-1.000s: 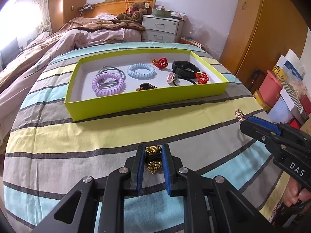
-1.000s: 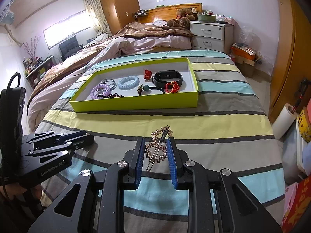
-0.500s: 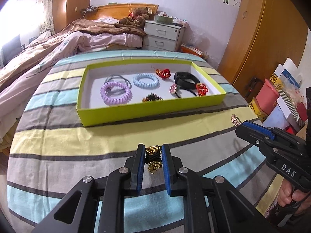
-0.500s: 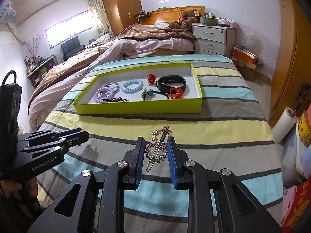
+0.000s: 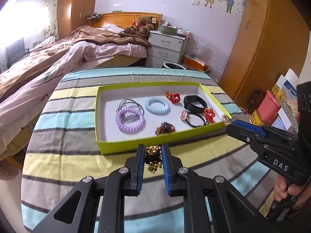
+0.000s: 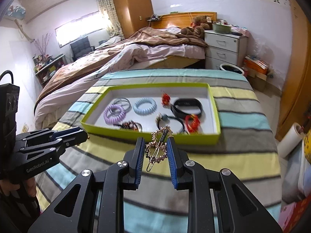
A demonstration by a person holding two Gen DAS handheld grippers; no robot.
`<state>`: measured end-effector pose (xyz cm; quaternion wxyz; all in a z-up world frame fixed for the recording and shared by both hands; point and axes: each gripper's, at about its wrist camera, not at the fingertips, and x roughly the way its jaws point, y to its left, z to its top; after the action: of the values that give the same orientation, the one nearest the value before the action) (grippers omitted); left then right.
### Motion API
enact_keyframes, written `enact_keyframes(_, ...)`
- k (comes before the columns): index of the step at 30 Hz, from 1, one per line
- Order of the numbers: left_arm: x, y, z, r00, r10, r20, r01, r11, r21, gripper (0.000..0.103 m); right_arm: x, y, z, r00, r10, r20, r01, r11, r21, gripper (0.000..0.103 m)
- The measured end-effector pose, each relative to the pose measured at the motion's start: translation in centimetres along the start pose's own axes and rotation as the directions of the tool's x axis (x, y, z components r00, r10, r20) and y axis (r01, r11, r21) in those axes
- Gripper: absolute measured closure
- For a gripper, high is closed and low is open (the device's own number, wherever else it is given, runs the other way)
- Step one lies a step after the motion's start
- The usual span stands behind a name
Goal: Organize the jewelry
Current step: 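Carry both items into the tray and open the right tool while the left tool opens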
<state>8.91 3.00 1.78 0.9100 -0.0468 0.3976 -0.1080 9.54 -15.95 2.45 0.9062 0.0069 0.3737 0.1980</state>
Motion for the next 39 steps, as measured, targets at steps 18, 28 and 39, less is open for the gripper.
enact_keyframes(18,4.4,3.4,3.4,0.999,0.032,-0.019,-0.033,0.998,-0.051,0.086,9.8,1.4,7.6,0.994,0.058,-0.091,-0.069,0.99,-0.125,0.079)
enact_keyframes(28,6.7,4.4,3.8,0.998,0.033,-0.059,-0.037,0.997,-0.062,0.086,14.5,2.5,8.9,0.98,0.088,-0.177,-0.118,0.978,-0.171,0.079)
enact_keyframes(39,7.7,4.7,3.6,0.997,0.02,-0.078,-0.026,0.997,-0.074,0.086,16.5,3.1,9.0,0.973,0.071,-0.219,-0.118,0.971,-0.208,0.079)
